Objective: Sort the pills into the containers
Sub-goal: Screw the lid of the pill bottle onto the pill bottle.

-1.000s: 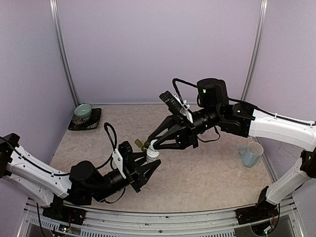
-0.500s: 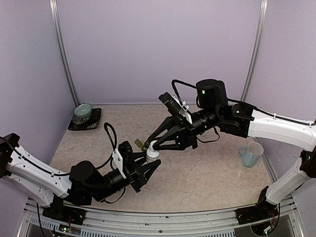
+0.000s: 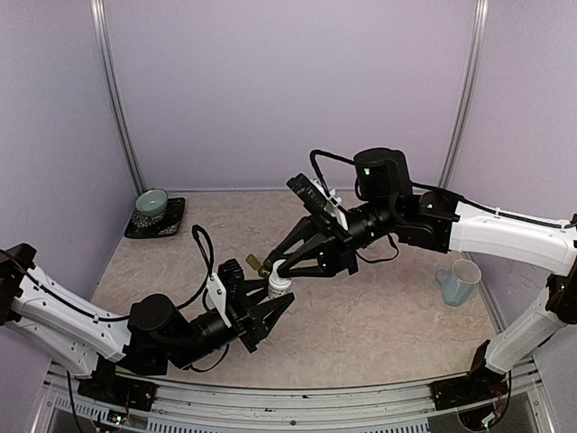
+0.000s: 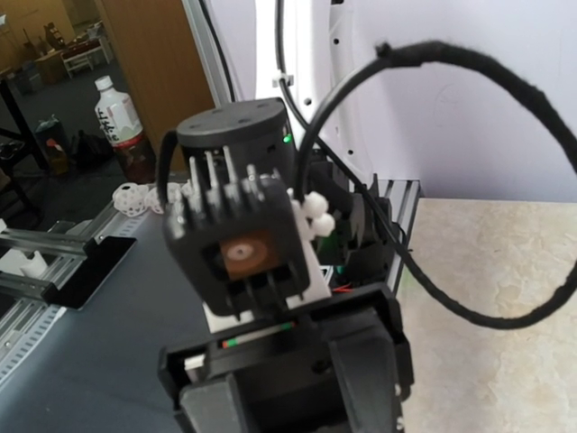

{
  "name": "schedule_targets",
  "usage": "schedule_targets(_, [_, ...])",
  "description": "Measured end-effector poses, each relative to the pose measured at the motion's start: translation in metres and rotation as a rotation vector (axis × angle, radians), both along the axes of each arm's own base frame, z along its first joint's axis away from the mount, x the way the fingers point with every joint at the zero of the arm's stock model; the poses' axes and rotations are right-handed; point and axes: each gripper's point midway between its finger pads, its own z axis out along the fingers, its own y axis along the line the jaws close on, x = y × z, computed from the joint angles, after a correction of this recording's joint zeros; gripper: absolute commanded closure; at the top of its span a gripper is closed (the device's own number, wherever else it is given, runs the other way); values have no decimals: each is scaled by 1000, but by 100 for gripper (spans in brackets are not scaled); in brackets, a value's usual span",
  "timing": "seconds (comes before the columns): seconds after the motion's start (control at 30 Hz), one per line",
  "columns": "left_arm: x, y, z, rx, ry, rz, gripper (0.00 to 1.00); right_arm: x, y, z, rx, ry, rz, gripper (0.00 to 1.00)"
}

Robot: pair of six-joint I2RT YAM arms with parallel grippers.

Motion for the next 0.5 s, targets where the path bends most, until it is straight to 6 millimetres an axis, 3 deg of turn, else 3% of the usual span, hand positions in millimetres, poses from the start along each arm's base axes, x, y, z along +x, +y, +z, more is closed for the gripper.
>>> schedule_targets(0.5, [0,0,0,1,0,1,65,0,1,-1,30,-16,7,73])
